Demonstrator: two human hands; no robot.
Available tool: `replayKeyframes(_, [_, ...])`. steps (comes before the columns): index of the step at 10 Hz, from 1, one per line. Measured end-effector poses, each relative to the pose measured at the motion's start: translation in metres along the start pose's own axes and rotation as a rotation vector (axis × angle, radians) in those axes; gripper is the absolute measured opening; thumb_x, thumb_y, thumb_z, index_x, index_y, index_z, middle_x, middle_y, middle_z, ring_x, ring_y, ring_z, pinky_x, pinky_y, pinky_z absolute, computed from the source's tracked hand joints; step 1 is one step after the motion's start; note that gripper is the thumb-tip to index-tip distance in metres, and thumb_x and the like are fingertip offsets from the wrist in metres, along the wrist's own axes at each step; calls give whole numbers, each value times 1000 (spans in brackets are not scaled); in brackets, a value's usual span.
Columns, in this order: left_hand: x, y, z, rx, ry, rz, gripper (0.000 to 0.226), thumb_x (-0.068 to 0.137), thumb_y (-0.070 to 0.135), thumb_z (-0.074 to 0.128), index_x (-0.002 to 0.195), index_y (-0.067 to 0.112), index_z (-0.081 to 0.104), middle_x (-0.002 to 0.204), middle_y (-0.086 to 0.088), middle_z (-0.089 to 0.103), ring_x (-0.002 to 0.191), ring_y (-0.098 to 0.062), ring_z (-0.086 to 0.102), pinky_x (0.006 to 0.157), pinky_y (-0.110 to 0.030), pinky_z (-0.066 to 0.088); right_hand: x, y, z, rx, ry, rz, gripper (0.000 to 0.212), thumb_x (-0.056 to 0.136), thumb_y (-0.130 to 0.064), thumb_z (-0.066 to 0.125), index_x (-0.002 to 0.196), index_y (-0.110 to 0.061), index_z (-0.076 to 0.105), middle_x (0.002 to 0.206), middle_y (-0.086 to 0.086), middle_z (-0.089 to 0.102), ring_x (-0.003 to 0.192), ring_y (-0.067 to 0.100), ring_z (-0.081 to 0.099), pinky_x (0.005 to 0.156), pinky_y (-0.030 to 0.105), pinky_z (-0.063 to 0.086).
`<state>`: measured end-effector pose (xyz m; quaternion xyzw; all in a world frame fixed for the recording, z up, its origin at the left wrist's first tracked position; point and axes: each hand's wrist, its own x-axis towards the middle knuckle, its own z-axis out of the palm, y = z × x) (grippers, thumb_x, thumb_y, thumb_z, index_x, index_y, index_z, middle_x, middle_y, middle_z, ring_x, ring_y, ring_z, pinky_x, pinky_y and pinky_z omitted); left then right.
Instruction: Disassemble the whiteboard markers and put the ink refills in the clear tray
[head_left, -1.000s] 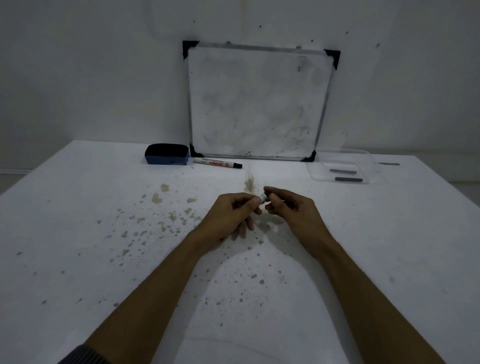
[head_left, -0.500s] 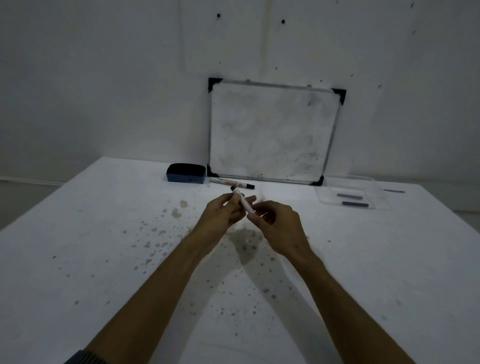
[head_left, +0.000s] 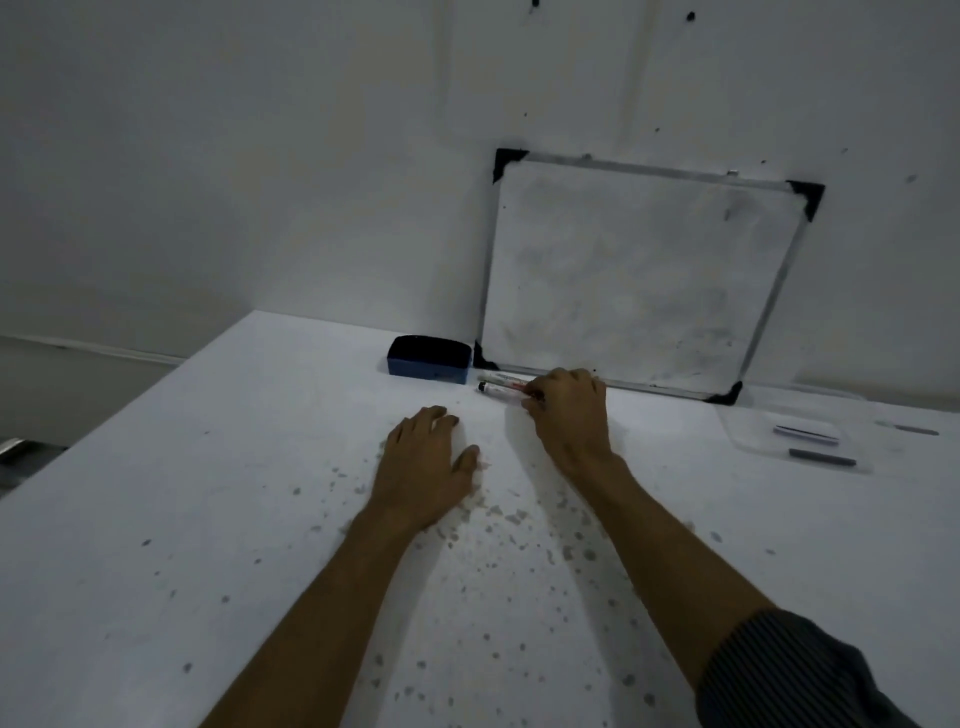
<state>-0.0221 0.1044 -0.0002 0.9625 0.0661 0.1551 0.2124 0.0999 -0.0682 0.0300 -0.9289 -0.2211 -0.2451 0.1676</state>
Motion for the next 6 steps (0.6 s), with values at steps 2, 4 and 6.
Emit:
replayKeyframes(2, [6,-2,6,18,-4,-5,67,93,53,40,145,12,53,156,-7,45,141,-27,43,121,-40,25,6,7,22,-68,45,33,18,88,-30,72,101,-19,80,94,4,72,94,29,59,85,41,38])
replayKeyframes(4, [2,0,1,3,-47,-30,71,92,56,36,146,13,51,157,-7,44,143,-26,42,124,-43,25,-13,7,9,63,82,107,31,85,-29,77,113,-17,73,108,6,69,106,30,58,91,43,42])
replayKeyframes(6, [-2,21,-12,-312,-87,13,43,102,42,56,141,23,55,146,3,54,130,-13,52,110,-27,36,-54,33,-81,324,-49,196,19,94,-34,66,111,-28,71,102,-5,67,103,19,60,85,31,42])
